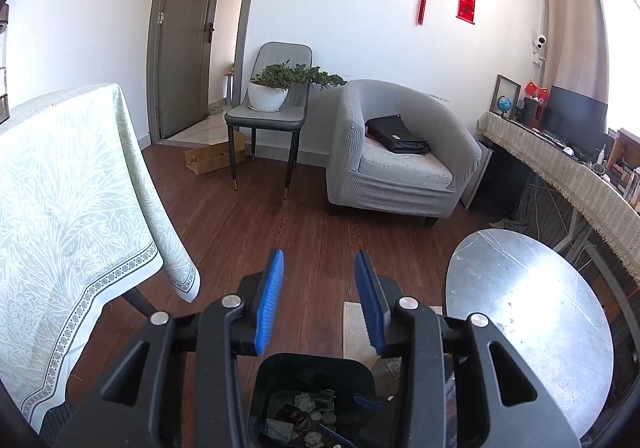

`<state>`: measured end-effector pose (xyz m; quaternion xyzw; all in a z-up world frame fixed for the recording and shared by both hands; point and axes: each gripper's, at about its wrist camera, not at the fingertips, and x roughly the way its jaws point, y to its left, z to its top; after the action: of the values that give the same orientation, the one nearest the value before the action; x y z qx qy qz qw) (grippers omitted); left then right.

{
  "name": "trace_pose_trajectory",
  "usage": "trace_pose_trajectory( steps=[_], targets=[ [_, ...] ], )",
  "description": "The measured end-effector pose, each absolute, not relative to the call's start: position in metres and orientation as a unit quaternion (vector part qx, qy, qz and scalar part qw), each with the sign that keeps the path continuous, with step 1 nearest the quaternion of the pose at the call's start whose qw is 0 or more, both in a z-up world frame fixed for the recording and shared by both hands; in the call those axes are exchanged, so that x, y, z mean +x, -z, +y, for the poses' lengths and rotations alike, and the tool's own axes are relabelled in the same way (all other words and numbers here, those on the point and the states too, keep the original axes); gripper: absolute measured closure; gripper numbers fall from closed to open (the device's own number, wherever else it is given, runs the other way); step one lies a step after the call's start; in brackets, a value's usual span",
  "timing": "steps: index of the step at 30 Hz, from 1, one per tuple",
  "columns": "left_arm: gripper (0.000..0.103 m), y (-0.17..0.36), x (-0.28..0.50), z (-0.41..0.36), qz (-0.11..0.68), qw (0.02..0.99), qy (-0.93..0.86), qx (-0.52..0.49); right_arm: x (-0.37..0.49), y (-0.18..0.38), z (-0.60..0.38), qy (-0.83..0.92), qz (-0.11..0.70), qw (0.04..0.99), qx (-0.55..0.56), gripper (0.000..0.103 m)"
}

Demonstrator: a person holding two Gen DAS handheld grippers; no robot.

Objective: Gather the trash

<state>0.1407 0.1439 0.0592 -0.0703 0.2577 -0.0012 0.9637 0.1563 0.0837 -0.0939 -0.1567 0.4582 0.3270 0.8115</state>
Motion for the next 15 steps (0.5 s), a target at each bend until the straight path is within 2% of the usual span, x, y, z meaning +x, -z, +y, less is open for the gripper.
trace_pose_trajectory(
  steps=[5,10,15],
  targets=[
    [0.048,-0.070,0.126,0.141,0.247,0.966,-0.003,-0.081,0.146,0.050,0.050,-0.312,0.419,0.842,-0.133,0.053],
    [0.043,-0.073,0.099,0.131,0.238,0.969,-0.024,-0.067,0.129,0.016,0.002,-0.263,0.381,0.877,-0.127,0.053],
    [0.027,-0.082,0.068,0.124,0.228,0.971,-0.026,-0.067,0.110,-0.001,-0.069,-0.210,0.367,0.902,-0.091,0.053]
  ],
)
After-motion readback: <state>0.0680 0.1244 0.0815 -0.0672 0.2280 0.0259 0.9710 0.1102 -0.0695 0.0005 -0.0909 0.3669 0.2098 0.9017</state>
